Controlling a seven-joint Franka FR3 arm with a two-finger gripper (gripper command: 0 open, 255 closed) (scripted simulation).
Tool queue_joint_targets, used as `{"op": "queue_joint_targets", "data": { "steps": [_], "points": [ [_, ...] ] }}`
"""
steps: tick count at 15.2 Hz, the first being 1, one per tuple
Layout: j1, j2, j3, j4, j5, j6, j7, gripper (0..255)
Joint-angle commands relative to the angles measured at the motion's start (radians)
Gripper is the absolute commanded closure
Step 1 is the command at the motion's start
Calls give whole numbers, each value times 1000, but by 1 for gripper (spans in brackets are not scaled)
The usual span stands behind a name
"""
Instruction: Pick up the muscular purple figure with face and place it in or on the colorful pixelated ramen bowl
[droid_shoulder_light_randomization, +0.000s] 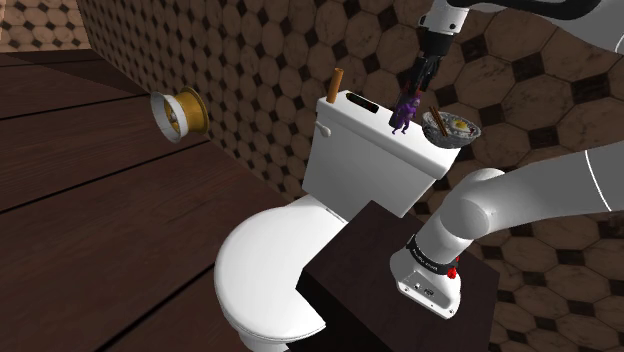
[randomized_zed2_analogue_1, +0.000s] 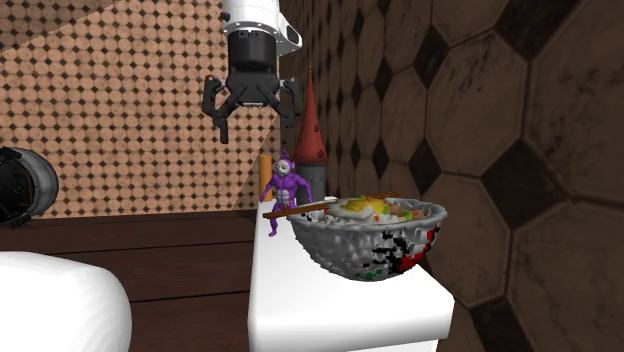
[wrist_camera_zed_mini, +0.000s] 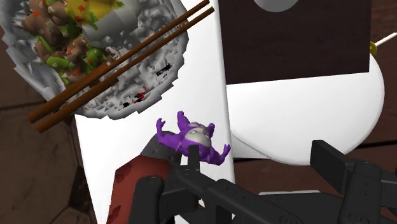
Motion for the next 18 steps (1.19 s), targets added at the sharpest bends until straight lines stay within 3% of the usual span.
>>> {"op": "queue_joint_targets", "data": {
  "steps": [1, 3, 11, 18],
  "points": [
    [-10, 45, -40, 45, -18, -8, -42, 0],
    [-18, 83, -75, 84, -32, -14, -80, 0],
    [-28, 51, -87, -40, -49, 78, -71, 0],
    [-29, 51, -86, -39, -48, 78, -71, 0]
  ]
}}
